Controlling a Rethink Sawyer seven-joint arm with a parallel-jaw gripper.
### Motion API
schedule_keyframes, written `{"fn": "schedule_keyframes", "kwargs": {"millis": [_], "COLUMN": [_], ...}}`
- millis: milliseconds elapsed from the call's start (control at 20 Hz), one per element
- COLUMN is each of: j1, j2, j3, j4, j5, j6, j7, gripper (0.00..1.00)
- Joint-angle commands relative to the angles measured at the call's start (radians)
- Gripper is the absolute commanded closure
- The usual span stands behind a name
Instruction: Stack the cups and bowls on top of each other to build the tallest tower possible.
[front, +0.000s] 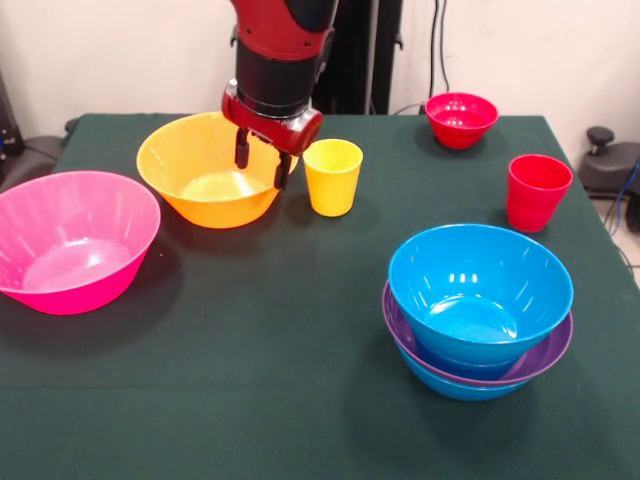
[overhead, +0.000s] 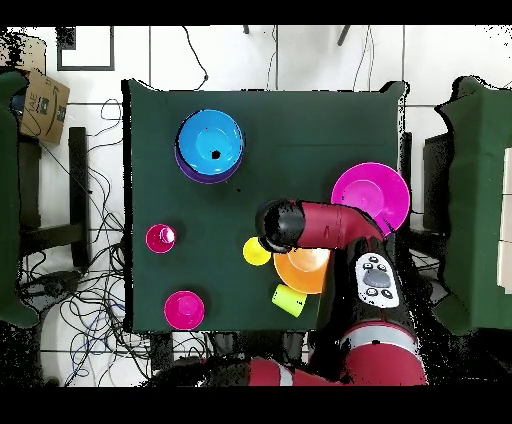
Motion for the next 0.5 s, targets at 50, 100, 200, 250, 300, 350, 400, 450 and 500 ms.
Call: {"fn": "schedule_keyframes", "kwargs": {"millis": [50,100,200,250,300,350,400,450,500], "j1": [-0.001,0.001,0.005,0.006,0.006,0.005,0.003,0.001,-0.001], "j2": [0.114,0.125,0.146,0.151,0.156,0.157,0.161,0.162,0.167], "j3": [0.054,0.051,0.045,0.042,0.039,0.038,0.037,0.037,0.036], "j4": [0.029,0.023,0.011,0.009,0.005,0.005,0.002,0.003,-0.001], "j5": [-0.091,-0.094,-0.1,-0.101,-0.103,-0.103,-0.105,-0.105,-0.106], "j6": [-0.105,-0.116,-0.136,-0.143,-0.149,-0.151,-0.157,-0.161,-0.166], "j7": [-0.024,-0.018,-0.006,-0.004,-0.004,-0.005,-0.007,-0.008,-0.009], "gripper": [0.0,0.0,0.0,0.0,0.0,0.0,0.0,0.0,0.0]}}
